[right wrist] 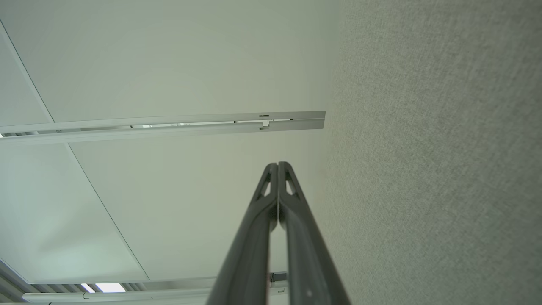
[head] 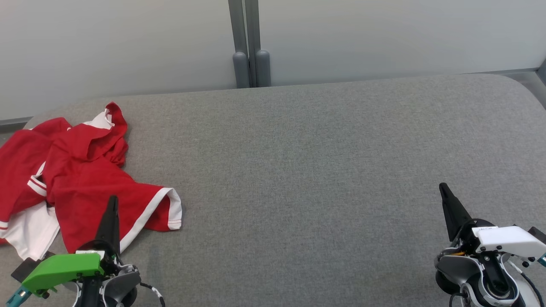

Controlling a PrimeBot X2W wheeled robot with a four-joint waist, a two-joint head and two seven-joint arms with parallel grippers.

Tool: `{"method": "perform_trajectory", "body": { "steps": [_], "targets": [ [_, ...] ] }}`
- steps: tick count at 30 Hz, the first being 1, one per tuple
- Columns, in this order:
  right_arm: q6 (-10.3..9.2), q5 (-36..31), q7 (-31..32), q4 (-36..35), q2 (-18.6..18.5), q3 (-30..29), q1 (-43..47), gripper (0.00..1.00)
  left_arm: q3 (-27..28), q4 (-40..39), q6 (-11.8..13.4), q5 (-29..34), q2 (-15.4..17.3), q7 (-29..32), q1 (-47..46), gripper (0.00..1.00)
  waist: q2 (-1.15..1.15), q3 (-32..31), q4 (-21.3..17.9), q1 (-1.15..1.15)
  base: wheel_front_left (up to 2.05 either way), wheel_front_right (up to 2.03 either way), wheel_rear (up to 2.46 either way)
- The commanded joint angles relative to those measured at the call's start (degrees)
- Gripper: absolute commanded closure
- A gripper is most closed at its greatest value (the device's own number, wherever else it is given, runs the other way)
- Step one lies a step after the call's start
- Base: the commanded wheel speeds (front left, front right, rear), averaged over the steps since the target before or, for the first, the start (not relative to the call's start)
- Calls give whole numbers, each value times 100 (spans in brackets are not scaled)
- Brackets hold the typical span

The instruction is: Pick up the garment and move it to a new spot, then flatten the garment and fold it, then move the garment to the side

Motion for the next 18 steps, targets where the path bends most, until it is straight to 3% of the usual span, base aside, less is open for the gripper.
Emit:
{"method": "perform_trajectory", "body": {
  "steps": [1, 18],
  "targets": [
    [0, 43, 12, 6, -25, 6, -29, 100, 4, 4, -29, 16, 28, 14, -77, 100, 0, 0, 0, 0, 0, 0, 0],
    [0, 43, 11, 6, -25, 6, -29, 100, 4, 4, -29, 16, 28, 14, -77, 100, 0, 0, 0, 0, 0, 0, 0]
  ]
}}
